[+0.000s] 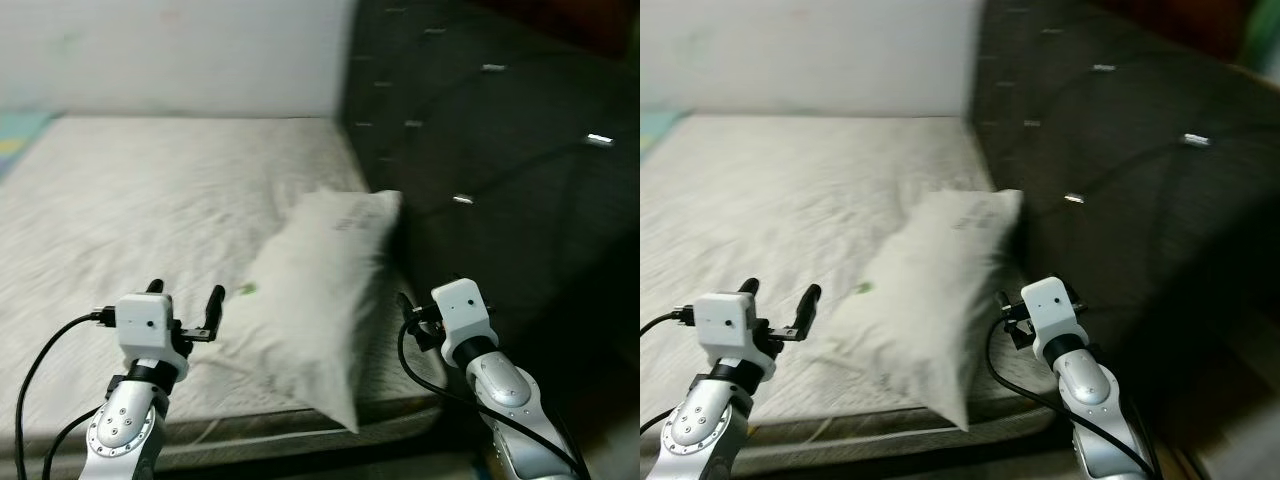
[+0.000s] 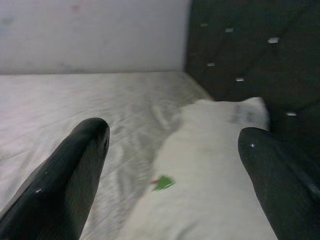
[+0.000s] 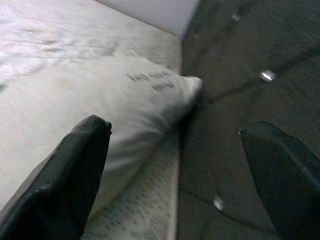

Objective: Clean up the room

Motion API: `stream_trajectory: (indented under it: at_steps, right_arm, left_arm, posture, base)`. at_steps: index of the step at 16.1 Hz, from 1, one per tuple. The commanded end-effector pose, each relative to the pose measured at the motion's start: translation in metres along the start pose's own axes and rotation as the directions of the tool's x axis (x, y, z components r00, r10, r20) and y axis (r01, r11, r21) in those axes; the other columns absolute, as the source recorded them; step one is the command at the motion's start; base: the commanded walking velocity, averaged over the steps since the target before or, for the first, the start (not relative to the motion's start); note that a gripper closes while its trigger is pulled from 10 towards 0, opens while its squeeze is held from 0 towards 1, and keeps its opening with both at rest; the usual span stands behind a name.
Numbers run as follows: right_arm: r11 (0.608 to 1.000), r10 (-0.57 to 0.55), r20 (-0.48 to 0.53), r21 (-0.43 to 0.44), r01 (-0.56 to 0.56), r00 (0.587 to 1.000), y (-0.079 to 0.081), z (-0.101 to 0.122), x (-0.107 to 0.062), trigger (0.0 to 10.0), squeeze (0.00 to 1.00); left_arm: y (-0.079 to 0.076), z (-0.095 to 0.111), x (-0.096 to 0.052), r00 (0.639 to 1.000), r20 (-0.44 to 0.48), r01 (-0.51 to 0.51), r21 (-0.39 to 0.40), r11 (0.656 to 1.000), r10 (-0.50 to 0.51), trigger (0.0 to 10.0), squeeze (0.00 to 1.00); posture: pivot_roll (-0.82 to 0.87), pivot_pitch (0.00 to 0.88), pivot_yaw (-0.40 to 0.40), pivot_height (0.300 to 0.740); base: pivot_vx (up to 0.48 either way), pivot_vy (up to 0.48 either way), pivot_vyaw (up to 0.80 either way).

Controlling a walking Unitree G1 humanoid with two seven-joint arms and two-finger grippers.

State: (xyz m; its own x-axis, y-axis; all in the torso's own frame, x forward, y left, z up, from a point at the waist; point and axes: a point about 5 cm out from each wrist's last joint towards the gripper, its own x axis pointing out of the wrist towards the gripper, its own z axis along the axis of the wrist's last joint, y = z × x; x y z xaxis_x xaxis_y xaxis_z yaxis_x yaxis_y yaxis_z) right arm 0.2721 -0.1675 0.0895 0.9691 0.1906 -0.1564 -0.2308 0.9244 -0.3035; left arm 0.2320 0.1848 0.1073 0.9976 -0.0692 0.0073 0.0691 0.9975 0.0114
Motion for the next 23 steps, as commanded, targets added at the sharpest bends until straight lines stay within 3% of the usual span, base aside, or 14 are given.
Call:
stream_trajectory:
  at_steps: [1, 7, 10, 13, 23]
  right_arm:
    - [1.0, -0.008, 0.014, 0.0, 0.008, 1.0, -0.001, 0.003, 0.002, 10.0, 0.0]
    - [1.0, -0.01, 0.03, 0.0, 0.01, 0.999, 0.0, 0.007, 0.006, 10.0, 0.0]
    - [0.999, 0.013, 0.063, -0.051, -0.01, 0.998, 0.005, 0.012, 0.009, 10.0, 0.0]
    - [0.999, 0.011, 0.066, -0.036, -0.009, 0.998, 0.006, 0.013, 0.009, 10.0, 0.0]
    - [1.0, 0.01, 0.067, -0.023, -0.009, 0.998, 0.006, 0.013, 0.01, 10.0, 0.0]
  left_arm:
    - [0.0, -0.003, 0.002, 1.0, -0.011, -0.003, 0.007, 1.0, 0.003, 10.0, 0.0]
    - [-0.002, -0.002, 0.008, 1.0, 0.0, 0.005, 0.006, 1.0, -0.005, 10.0, 0.0]
    - [-0.002, -0.002, 0.009, 1.0, 0.004, 0.009, 0.008, 1.0, -0.009, 10.0, 0.0]
    - [-0.004, -0.001, 0.01, 1.0, 0.007, 0.016, 0.006, 1.0, -0.016, 10.0, 0.0]
    - [-0.006, -0.001, 0.01, 0.999, 0.013, 0.04, -0.008, 0.999, -0.039, 10.0, 0.0]
  posture:
    - [-0.09, 0.0, -0.042, 0.74]
    - [-0.1, 0.0, -0.038, 0.74]
    - [-0.1, 0.0, -0.037, 0.74]
    - [-0.1, 0.0, -0.036, 0.74]
    - [-0.1, 0.0, -0.037, 0.74]
  base:
    - [0.0, 0.0, 0.0]
    - [0.0, 0.0, 0.0]
    - [0.0, 0.0, 0.27]
    - [0.0, 0.0, 0.7]
    - [0.0, 0.0, 0.0]
